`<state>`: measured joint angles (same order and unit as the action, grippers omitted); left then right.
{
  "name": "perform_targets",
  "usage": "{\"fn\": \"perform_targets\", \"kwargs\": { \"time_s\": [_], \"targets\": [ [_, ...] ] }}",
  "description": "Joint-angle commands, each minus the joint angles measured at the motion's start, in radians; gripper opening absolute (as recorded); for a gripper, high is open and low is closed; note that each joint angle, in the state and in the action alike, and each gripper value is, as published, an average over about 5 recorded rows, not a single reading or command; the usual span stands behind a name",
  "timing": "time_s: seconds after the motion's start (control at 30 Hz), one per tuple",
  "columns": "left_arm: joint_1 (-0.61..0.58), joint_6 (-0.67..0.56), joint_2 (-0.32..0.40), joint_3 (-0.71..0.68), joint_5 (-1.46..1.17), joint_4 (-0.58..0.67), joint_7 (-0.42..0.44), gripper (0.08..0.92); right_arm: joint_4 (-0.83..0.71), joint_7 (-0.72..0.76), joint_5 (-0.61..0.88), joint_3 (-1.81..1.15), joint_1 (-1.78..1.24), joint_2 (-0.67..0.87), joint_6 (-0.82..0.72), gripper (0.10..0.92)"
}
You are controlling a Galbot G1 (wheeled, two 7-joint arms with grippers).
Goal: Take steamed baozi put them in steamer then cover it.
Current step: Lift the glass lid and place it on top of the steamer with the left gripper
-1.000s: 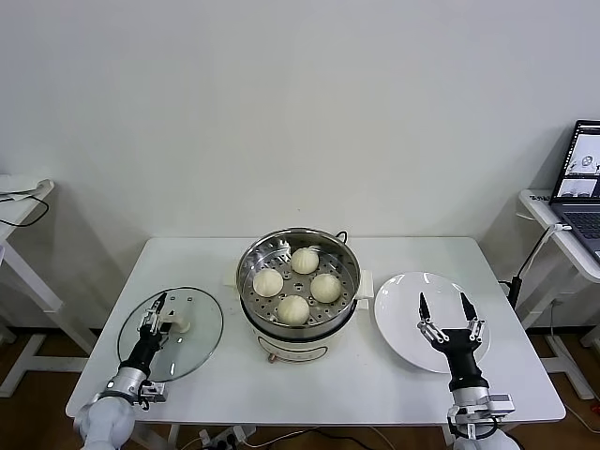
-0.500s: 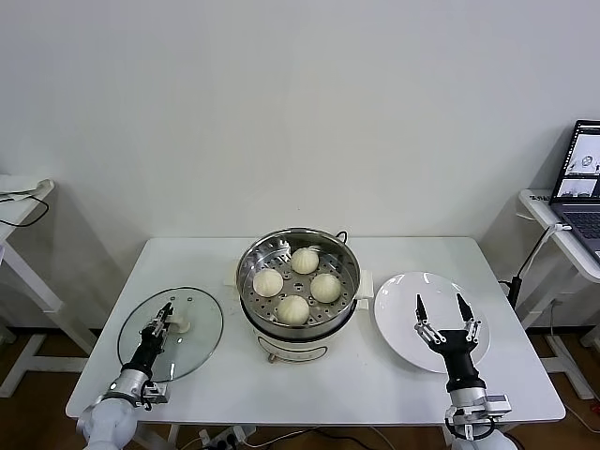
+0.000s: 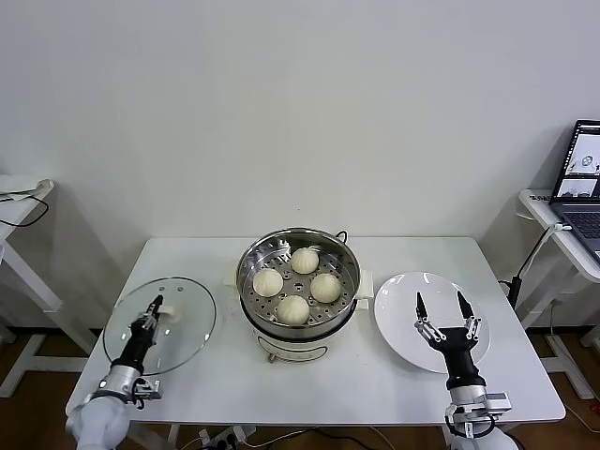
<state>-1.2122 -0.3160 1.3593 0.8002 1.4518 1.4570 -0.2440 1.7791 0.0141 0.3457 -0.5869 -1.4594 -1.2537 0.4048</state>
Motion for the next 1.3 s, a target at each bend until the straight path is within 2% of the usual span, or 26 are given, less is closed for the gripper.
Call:
{"fn": "perform_targets", "kwargs": {
  "time_s": [0.03,0.27,0.53,0.9,1.3],
  "targets": [
    [-0.153,0.143,-0.038,0.018,-0.146,0.394,0.099,0.190,0.005,-0.001,0.003,-0.003,0.001,0.005,-0.001,0.823],
    [-0.252,0.395,-0.138,-0.063,-0.290,0.670,0.304,0.190,0.014,-0.001,0.008,-0.007,0.007,0.011,-0.002,0.823],
    [-0.199,0.654,-0.235,-0.322,-0.258,0.795,0.438,0.190,0.013,0.000,0.011,-0.016,0.012,0.005,-0.002,0.823],
    [0.062,0.834,-0.298,-0.684,-0.176,0.757,0.523,0.190,0.013,0.001,-0.004,-0.043,-0.004,-0.029,0.002,0.823],
    [0.288,0.947,-0.233,-0.926,-0.143,0.622,0.565,0.190,0.021,-0.002,-0.035,-0.058,-0.028,-0.063,0.006,0.823]
  ]
}}
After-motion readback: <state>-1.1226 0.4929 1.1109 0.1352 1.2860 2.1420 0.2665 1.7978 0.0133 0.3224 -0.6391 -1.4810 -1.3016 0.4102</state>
